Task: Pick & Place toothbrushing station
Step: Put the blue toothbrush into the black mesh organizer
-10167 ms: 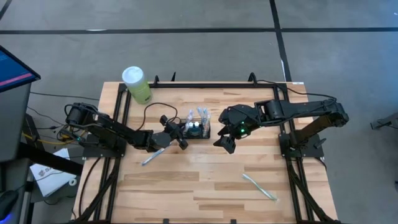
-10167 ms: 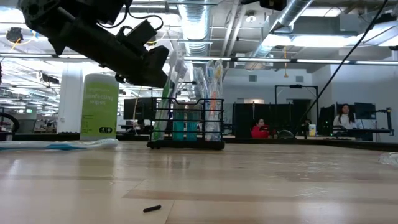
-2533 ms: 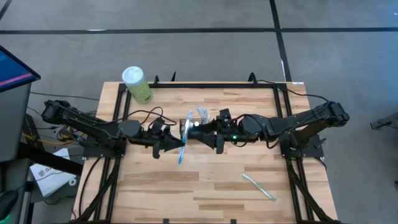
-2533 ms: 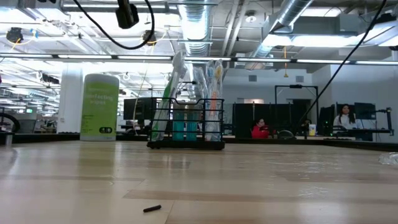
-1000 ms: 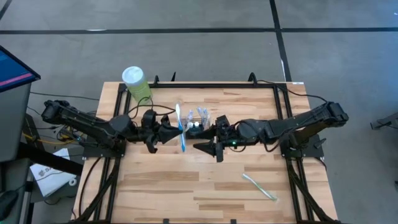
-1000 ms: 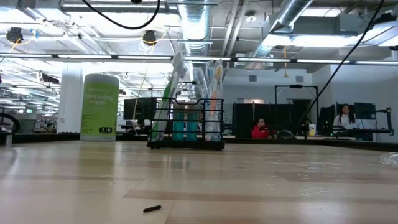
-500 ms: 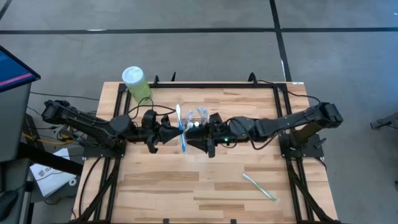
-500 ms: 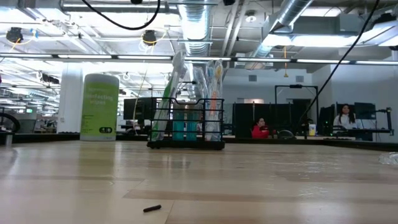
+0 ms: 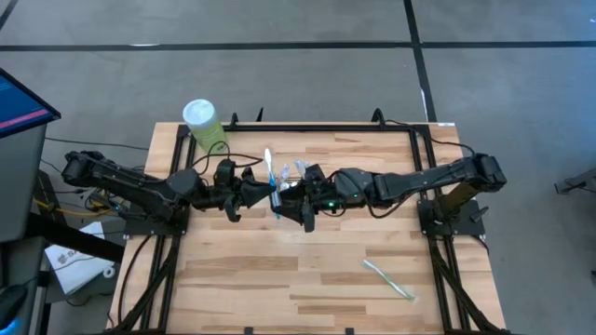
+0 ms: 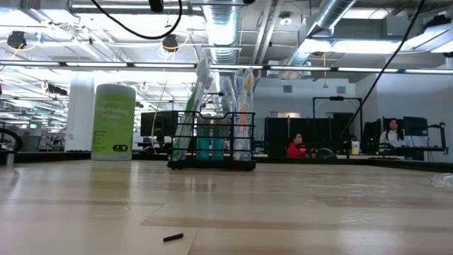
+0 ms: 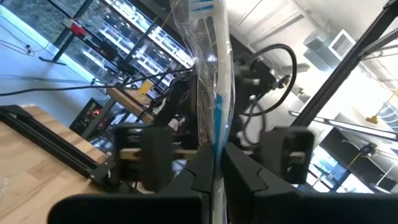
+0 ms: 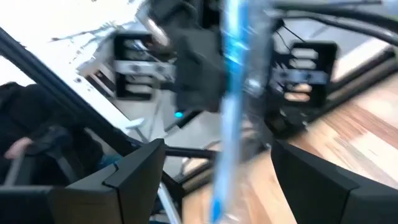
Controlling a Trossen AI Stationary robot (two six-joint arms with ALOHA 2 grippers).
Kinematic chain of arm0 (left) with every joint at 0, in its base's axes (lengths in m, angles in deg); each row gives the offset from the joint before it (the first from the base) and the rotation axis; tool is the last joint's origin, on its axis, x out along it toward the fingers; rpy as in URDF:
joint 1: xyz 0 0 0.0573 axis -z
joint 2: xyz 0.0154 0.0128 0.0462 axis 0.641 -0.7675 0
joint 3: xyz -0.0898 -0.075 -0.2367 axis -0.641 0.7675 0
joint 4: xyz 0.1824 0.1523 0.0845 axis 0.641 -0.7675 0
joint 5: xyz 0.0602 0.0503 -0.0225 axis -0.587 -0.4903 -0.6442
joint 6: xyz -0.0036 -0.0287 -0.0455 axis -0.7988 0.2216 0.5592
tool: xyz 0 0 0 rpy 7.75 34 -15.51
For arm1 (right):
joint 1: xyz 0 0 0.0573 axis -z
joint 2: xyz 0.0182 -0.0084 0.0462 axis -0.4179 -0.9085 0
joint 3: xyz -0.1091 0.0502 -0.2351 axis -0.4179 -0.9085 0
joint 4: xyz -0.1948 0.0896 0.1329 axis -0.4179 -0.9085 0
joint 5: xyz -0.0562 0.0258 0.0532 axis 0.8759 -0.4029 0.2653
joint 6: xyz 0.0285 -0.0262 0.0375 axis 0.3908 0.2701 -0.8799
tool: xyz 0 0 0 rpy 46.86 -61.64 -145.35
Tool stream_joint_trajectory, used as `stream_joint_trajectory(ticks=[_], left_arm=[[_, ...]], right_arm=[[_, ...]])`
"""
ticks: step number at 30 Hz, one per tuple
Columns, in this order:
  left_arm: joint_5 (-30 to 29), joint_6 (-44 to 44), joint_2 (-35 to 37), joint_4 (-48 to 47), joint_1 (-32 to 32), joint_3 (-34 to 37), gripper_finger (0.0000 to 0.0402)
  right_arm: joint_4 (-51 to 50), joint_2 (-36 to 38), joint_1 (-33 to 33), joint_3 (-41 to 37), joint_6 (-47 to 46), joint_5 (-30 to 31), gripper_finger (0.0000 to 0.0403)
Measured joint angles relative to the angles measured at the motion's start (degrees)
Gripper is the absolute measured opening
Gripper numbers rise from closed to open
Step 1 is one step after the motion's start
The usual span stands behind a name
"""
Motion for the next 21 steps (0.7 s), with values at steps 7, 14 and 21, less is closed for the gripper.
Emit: stream_joint_trajectory(ticks=[7, 14, 21], left_arm=[[0.26, 0.18, 0.0, -0.14, 0.02, 0.03, 0.0006], [0.83, 0.49, 0.0, -1.65, 0.04, 0.04, 0.0006], [0.83, 0.58, -0.02, -1.77, 0.04, 0.09, 0.0006]], right_arm=[[-1.23, -1.55, 1.01, 0.32, -1.61, -0.53, 0.0285], [-0.66, -1.44, 1.17, 0.43, -2.16, -1.33, 0.0278], [-0.57, -1.44, 1.17, 0.43, -2.18, -1.35, 0.022]])
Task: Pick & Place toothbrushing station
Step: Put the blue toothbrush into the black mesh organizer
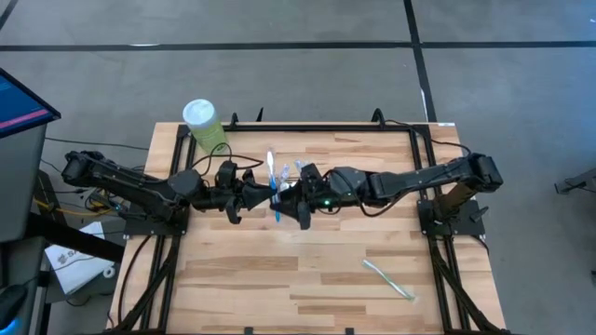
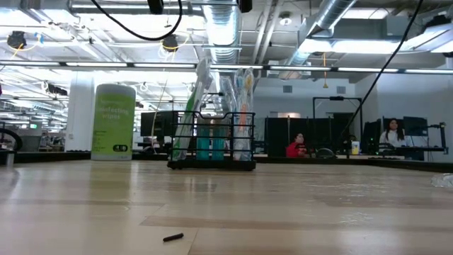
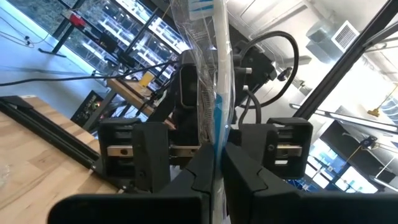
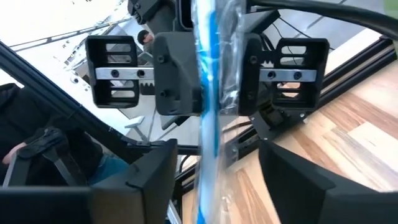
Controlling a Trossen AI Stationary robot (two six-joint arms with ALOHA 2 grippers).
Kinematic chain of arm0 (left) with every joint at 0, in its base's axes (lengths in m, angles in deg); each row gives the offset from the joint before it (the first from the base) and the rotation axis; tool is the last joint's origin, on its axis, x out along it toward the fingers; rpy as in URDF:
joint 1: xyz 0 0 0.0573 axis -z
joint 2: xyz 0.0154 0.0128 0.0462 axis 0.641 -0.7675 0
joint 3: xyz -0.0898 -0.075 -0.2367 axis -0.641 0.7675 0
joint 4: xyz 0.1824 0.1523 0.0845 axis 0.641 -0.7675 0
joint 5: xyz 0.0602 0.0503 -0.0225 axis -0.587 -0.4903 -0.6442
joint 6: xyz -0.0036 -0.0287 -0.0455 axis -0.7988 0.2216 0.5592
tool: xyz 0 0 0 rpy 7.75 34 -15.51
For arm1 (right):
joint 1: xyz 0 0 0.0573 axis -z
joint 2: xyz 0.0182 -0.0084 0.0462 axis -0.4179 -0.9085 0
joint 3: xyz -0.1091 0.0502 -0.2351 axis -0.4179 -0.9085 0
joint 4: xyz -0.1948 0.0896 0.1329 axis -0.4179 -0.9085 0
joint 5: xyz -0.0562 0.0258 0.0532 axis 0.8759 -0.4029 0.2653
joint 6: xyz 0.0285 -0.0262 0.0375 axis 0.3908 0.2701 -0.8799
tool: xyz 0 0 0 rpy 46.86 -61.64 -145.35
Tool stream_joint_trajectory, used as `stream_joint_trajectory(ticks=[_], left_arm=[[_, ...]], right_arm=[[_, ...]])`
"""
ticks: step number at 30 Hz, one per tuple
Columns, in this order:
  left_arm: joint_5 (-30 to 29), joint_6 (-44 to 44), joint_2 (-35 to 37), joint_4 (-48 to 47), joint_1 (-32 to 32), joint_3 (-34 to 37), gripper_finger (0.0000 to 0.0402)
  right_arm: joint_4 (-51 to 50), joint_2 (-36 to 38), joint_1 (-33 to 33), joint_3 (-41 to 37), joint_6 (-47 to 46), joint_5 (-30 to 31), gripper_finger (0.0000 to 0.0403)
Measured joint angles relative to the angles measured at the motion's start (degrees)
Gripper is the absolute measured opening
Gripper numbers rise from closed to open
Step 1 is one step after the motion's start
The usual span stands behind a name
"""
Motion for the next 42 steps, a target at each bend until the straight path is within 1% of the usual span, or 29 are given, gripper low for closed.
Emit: stream_joint_trajectory(ticks=[10, 23, 28, 32, 36, 42], left_arm=[[0.0, 0.02, 0.0, 0.0, 0.0, 0.0, 0.0006], [0.52, 0.26, 0.0, -0.23, 0.02, 0.0, 0.0006], [1.53, 0.5, 0.0, -0.33, 0.02, 0.0, 0.0013], [1.52, 0.55, 0.0, -0.41, 0.01, 0.0, 0.0031], [2.58, 0.82, 0.02, -0.38, 0.02, 0.0, 0.005], [3.2, 1.62, 0.02, -0.37, 0.02, -0.02, 0.0075]], right_arm=[[-0.01, 0.0, -0.04, -0.01, 0.07, 0.0, 0.0109], [0.1, 0.07, -0.04, -0.02, 0.06, -1.14, 0.0018], [0.08, 0.07, -0.04, -0.02, 0.02, -1.57, 0.0017], [0.04, 0.07, -0.04, -0.02, -0.85, -1.62, 0.0027], [0.01, 0.07, -0.04, -0.04, -0.84, -1.95, 0.0013], [-0.41, 0.07, -0.23, -0.07, -0.88, -3.39, 0.0014]])
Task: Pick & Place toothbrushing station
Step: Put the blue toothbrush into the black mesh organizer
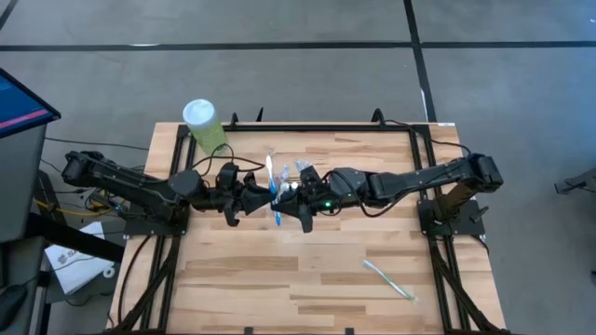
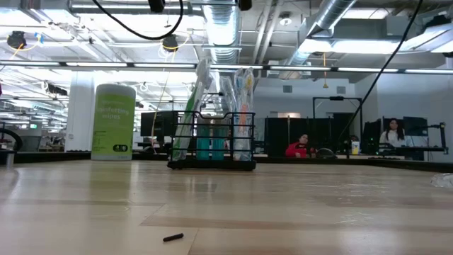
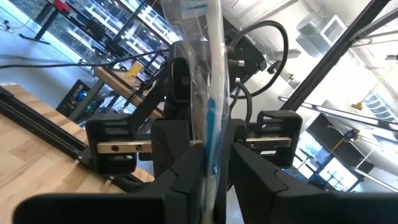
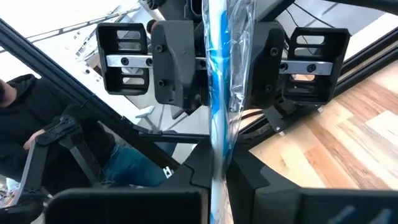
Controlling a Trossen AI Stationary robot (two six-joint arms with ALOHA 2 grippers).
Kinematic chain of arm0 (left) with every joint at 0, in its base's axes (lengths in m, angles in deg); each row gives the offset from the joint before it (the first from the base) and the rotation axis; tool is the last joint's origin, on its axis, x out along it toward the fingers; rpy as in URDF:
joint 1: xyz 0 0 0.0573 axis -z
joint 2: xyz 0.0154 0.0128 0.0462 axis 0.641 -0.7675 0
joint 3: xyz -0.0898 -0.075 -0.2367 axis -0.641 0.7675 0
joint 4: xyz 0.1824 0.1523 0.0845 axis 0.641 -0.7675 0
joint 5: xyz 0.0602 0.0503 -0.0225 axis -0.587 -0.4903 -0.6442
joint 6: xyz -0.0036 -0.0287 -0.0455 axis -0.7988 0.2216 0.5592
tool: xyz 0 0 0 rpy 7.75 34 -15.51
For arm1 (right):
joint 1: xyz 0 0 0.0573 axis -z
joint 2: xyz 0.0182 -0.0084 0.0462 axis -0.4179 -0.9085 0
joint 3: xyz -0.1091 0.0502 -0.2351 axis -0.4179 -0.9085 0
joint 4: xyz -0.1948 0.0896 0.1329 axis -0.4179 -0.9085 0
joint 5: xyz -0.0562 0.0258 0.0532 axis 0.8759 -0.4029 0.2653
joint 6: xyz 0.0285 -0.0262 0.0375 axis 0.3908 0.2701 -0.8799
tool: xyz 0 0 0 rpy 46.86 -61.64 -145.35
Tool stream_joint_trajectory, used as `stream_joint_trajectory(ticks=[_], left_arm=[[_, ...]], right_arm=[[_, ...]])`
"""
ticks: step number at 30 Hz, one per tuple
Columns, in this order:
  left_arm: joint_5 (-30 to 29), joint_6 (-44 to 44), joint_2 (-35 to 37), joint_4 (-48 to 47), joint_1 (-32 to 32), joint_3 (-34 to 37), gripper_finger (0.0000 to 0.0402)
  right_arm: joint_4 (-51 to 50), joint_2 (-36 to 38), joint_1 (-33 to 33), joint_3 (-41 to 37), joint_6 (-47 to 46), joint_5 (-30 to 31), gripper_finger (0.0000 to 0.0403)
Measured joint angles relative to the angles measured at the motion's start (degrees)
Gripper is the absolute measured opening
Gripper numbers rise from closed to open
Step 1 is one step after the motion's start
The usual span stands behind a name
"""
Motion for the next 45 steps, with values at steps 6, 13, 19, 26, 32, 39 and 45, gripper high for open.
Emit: stream_joint_trajectory(ticks=[6, 13, 19, 26, 32, 39, 45], left_arm=[[1.37, 0.97, 0.0, 0.29, 0.0, 0.0, 0.0108], [-0.6, 1.31, 0.0, 0.37, -0.08, 0.0, 0.0151], [-0.62, 1.29, 0.02, 1.08, -0.15, 0.0, 0.0159], [-0.08, 1.27, 0.02, 1.2, -0.15, 0.0, 0.0139], [-0.06, 1.27, 0.02, 1.21, -0.15, 0.0, 0.0117], [-0.01, 1.27, 0.02, 1.18, -0.15, 0.0, 0.0078], [0.69, 1.3, 0.02, 1.22, -0.15, -0.02, 0.0016]], right_arm=[[-0.57, 0.0, -0.43, 0.0, -0.15, -1.25, 0.0014], [-0.95, 0.0, -1.08, 0.0, -1.02, -1.37, 0.0014], [-3.85, 0.0, -1.42, -0.02, -2.04, -2.85, 0.0014], [-4.42, 0.0, -1.83, -0.02, -2.12, -2.99, 0.0015], [-4.56, 0.0, -1.83, -0.02, -2.1, -3.04, 0.0016], [-4.75, 0.0, -1.83, -0.02, -1.92, -3.22, 0.0016], [-4.86, 0.0, -1.8, -0.02, -1.88, -3.26, 0.0016]])
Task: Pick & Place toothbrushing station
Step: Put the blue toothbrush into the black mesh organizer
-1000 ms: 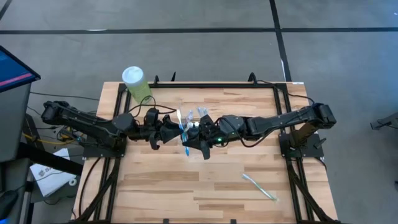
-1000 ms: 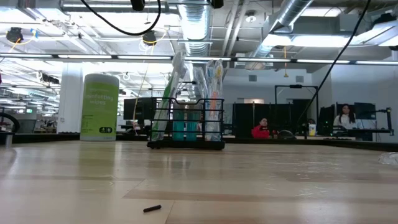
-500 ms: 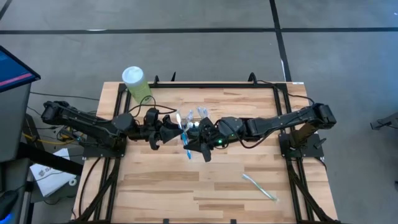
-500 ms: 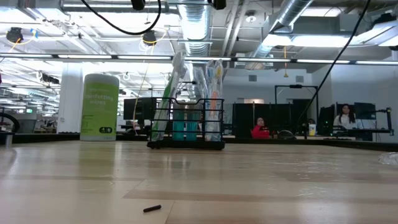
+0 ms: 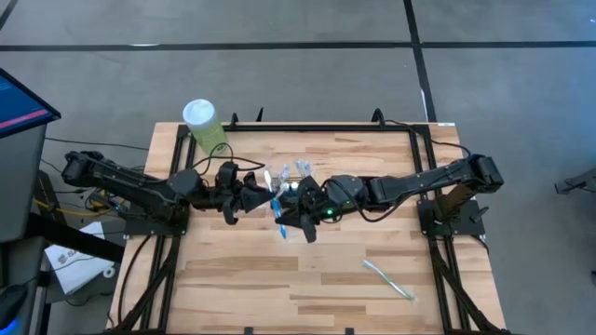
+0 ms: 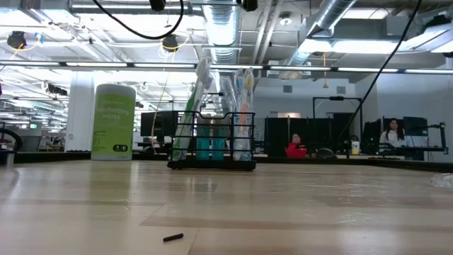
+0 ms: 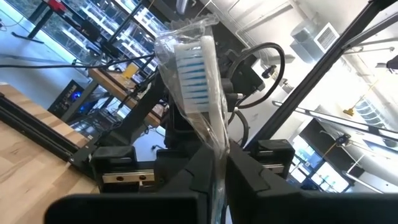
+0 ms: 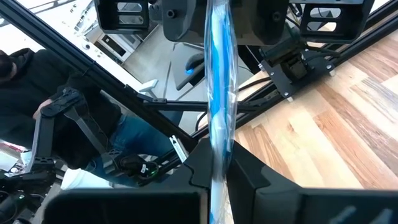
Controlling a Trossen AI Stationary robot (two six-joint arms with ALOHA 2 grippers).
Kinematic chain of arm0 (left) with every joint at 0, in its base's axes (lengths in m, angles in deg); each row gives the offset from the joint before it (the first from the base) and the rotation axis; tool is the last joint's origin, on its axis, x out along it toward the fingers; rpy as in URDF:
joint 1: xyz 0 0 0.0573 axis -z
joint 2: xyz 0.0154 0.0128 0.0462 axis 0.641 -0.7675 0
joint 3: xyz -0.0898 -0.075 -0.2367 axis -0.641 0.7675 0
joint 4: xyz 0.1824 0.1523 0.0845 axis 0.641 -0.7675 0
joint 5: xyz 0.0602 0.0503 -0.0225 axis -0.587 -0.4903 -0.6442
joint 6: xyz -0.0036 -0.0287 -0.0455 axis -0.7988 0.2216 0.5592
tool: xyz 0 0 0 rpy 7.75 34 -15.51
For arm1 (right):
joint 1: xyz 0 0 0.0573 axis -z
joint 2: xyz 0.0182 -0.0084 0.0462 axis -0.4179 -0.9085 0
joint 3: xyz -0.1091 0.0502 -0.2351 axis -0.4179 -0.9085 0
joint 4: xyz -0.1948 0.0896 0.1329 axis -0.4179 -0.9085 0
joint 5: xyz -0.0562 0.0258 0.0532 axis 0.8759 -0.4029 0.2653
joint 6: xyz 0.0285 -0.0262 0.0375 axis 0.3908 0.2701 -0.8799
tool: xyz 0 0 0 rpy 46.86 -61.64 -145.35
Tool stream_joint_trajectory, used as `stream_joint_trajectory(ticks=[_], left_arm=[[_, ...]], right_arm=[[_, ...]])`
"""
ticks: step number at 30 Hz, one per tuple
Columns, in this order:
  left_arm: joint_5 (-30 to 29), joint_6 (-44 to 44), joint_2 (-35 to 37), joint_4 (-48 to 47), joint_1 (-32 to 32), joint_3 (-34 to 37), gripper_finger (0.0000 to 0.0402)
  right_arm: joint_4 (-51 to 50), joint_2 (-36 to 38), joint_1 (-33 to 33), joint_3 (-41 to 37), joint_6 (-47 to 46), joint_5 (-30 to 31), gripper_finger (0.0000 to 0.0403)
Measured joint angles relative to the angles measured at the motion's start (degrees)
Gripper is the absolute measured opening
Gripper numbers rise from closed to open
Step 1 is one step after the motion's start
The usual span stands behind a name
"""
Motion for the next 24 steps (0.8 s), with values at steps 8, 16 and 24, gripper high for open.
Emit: stream_joint_trajectory(ticks=[8, 16, 24], left_arm=[[0.33, 0.55, 0.0, -0.07, 0.0, 0.0, 0.0013], [0.88, 1.67, 0.0, -0.09, 0.0, 0.0, 0.0009], [1.64, 1.68, 0.0, -0.22, 0.02, 0.0, 0.0007]], right_arm=[[0.09, 0.0, 0.11, 0.0, 0.42, 0.26, 0.005], [0.12, 0.0, 0.11, 0.0, 0.39, 0.5, 0.01], [0.38, 0.0, 0.9, 0.0, 0.33, 0.57, 0.0209]])
